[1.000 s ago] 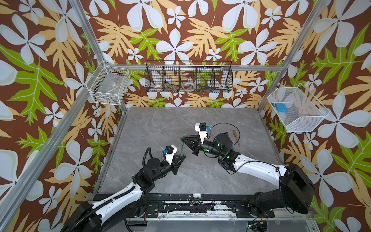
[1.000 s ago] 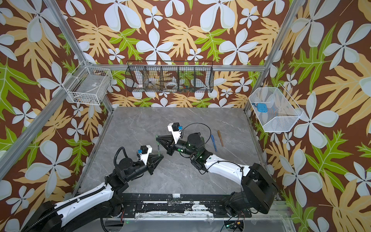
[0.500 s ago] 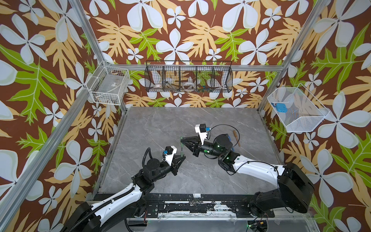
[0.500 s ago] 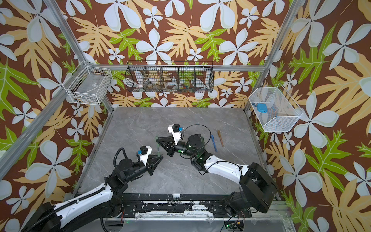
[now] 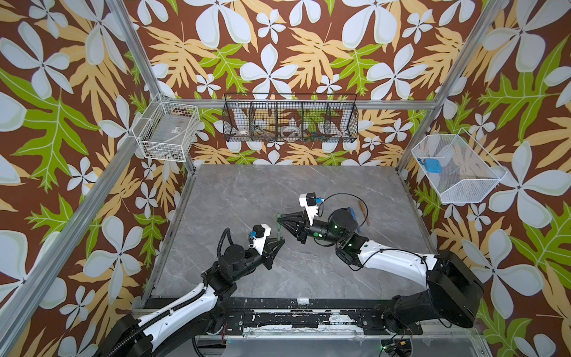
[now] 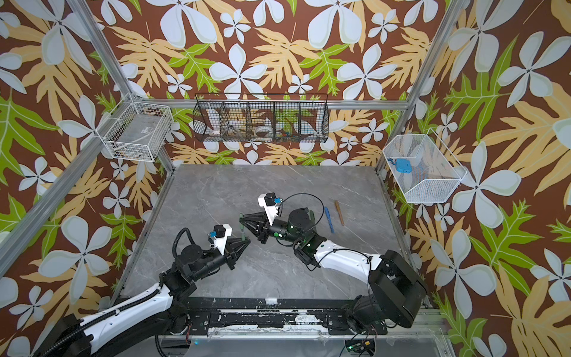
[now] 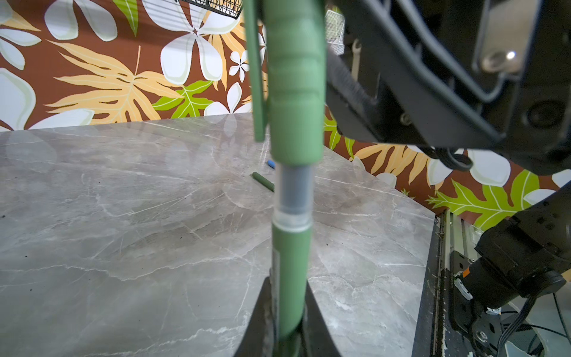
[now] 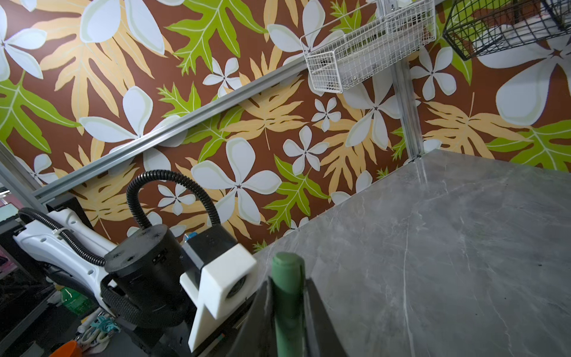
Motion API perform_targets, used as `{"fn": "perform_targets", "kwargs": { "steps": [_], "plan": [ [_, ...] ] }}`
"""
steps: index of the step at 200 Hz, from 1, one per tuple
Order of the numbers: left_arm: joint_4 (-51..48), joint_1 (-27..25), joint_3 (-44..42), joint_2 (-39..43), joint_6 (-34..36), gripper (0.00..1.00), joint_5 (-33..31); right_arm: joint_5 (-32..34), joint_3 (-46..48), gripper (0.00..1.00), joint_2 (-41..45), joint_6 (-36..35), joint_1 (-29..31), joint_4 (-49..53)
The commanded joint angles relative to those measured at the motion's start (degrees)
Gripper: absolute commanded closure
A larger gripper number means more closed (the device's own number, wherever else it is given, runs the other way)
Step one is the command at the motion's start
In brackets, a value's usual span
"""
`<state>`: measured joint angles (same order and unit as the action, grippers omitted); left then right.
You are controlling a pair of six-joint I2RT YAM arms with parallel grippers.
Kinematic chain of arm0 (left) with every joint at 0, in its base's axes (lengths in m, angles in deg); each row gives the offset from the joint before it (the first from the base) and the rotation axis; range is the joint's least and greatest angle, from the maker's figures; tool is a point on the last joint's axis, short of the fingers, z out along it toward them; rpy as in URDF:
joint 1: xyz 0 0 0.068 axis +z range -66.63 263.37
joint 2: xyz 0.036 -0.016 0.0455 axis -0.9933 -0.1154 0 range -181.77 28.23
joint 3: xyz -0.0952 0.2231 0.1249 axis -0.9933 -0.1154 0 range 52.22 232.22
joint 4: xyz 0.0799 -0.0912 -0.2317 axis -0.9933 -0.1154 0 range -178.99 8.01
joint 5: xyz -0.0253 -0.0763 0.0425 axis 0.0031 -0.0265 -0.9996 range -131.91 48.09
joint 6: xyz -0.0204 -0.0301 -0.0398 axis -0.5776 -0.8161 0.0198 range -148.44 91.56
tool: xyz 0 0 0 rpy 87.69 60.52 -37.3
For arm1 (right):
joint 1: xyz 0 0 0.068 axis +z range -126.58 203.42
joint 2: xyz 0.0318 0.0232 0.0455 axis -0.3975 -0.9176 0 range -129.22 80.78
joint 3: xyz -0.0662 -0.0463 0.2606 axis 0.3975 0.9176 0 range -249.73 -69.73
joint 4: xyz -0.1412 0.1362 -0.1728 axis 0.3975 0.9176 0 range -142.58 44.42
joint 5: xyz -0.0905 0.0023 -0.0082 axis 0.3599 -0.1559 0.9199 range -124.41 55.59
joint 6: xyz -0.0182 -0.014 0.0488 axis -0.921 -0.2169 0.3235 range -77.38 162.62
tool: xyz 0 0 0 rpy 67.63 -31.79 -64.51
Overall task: Insert the pens into the pen caps
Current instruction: 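Push the green cap down over the pen nib with the right gripper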
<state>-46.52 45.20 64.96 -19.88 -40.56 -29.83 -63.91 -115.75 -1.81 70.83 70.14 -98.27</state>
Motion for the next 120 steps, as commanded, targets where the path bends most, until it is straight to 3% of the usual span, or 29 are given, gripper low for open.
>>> {"fn": "perform_targets", "kwargs": {
  "steps": [1,40,59,88,120],
  "plan": [
    [1.58,0.06,0.86,-0.67,0.52,1.00,-0.52,3.24,-1.53,0.71,1.39,-5.66,0.78,7.34],
    [0.51,0.04,2.30,-3.13,1.19,1.00,-0.14,4.34,-2.93,0.53,5.12,-8.61,0.77,14.84],
    [0.13,0.07,2.74,-3.91,1.53,1.00,0.09,9.82,-6.14,0.48,6.54,-9.31,0.22,24.39],
    [0.11,0.05,2.79,-4.09,1.64,1.00,0.22,5.23,-11.70,0.47,3.59,-9.15,-2.17,31.38],
    [-0.57,0.08,2.49,-4.10,1.84,1.00,-0.71,1.88,-14.10,0.47,1.19,-9.47,-2.17,32.13]
  ]
}}
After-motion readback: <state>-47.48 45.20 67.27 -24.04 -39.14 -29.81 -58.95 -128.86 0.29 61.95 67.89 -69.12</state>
